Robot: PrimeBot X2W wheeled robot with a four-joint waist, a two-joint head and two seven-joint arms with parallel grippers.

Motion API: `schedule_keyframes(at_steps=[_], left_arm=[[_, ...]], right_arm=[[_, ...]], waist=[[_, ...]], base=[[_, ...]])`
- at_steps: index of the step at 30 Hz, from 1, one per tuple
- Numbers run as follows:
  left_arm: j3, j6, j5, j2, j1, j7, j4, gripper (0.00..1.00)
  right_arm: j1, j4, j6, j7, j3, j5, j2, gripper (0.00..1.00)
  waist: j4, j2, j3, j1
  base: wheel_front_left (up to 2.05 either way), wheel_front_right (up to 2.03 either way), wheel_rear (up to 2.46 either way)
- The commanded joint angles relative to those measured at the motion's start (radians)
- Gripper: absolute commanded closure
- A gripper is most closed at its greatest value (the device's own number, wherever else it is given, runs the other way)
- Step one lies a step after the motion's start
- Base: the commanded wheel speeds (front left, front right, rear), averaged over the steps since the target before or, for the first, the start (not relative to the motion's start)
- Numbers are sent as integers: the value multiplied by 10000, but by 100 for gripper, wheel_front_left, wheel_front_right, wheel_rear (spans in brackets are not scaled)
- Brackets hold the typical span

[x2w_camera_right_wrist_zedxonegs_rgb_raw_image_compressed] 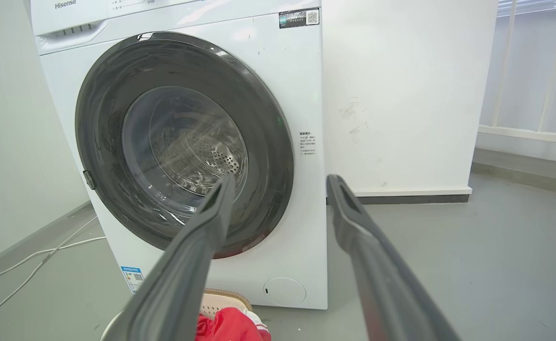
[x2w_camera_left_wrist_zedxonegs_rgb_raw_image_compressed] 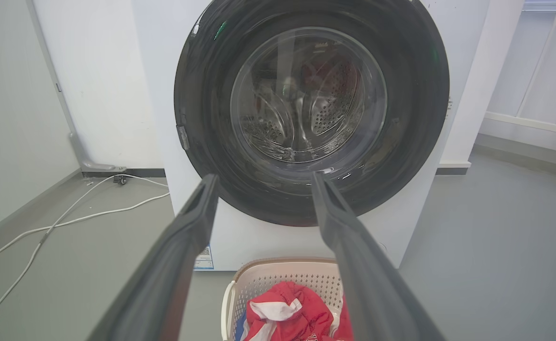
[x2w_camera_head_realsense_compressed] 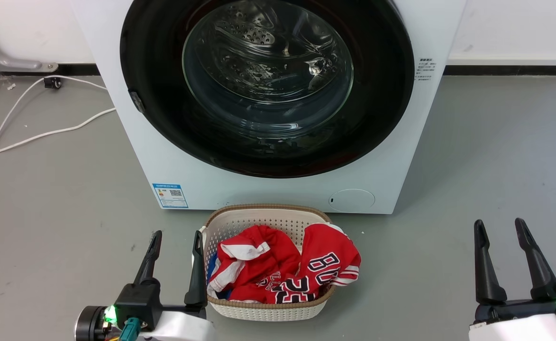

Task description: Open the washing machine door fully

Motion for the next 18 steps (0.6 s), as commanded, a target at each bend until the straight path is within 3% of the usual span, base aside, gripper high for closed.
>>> schedule_keyframes(at_steps=[1, 10, 18], left_arm=[[37, -43, 142, -25, 70, -85, -66, 0], [172, -154, 781, -158, 189, -244, -98, 0], [351, -317, 680, -249, 196, -229, 32, 0]], right_arm=[[135, -87, 1, -60, -33, -146, 25, 0], [185, -98, 1, -226, -121, -487, 30, 0], [184, 107, -1, -220, -173, -165, 30, 0]], waist=[[6, 0, -3, 0], [18, 0, -6, 0], [-4, 0, -20, 0]], base=[[0, 0, 0], [0, 0, 0], [0, 0, 0]])
